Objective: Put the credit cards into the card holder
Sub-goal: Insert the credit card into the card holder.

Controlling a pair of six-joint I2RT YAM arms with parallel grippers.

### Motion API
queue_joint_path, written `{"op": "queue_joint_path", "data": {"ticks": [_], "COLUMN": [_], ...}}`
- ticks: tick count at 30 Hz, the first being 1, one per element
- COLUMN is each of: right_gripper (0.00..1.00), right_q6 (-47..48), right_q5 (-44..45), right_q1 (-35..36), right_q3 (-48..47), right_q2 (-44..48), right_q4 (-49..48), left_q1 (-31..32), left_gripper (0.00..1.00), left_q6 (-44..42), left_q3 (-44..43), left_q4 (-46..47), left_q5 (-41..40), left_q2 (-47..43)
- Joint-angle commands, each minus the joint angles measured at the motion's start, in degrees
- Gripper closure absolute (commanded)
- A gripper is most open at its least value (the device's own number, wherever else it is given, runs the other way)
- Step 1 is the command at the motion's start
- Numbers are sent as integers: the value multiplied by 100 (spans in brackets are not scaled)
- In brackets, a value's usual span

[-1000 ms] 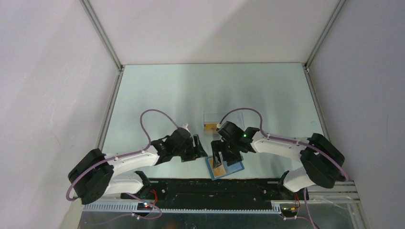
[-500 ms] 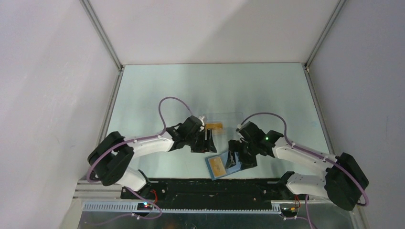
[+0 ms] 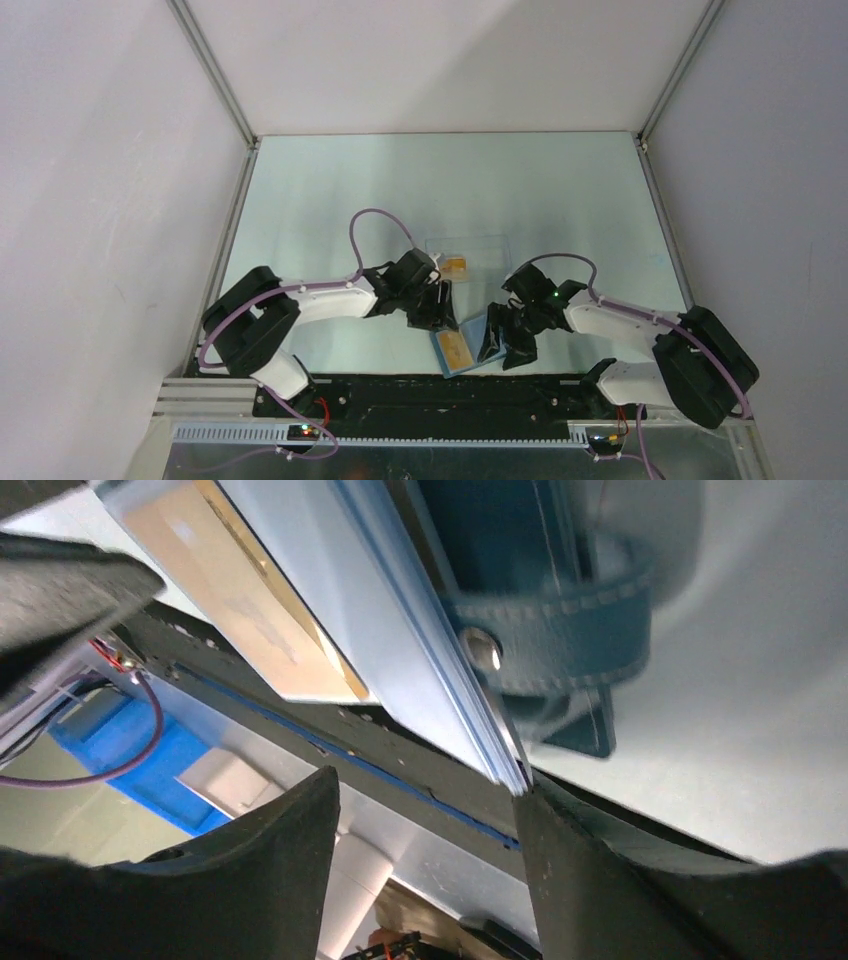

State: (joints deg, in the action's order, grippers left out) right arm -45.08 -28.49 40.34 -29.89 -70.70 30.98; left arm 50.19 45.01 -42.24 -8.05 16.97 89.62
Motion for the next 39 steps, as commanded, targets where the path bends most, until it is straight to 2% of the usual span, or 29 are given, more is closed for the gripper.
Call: {"op": "queue_joint_path", "data": {"ticks": [1, 4, 9, 15, 22, 32, 39], "right_gripper": [35, 39, 42, 44, 45, 44, 28], "right_q6": [-167, 17, 442, 759, 805, 876, 1161], "right_q5": [-328, -272, -63, 123, 10, 304, 825], "right_q1": [-157, -233, -275, -270, -57, 377, 339], "right_q3": [-157, -425, -1099, -1760, -2326, -2711, -2783], "right_q2": [-377, -774, -1348, -2019, -2671, -2786, -2422], "right_q4": [-880, -925, -760, -684, -790, -538, -63], "left_q1": [36, 63, 205, 508, 830, 1284, 1293], "left_gripper": [41, 48, 52, 54, 54, 45, 30], "left_q6": [112, 168, 376, 994, 1622, 1849, 1620], "left_q3": [53, 256, 514, 851, 979, 400, 438], "left_q4": [26, 66, 226, 854, 1259, 1536, 1563], "left_q5": [72, 104, 179, 334, -132, -337, -275], "left_q2": [-19, -190, -551, -842, -1172, -519, -902]}}
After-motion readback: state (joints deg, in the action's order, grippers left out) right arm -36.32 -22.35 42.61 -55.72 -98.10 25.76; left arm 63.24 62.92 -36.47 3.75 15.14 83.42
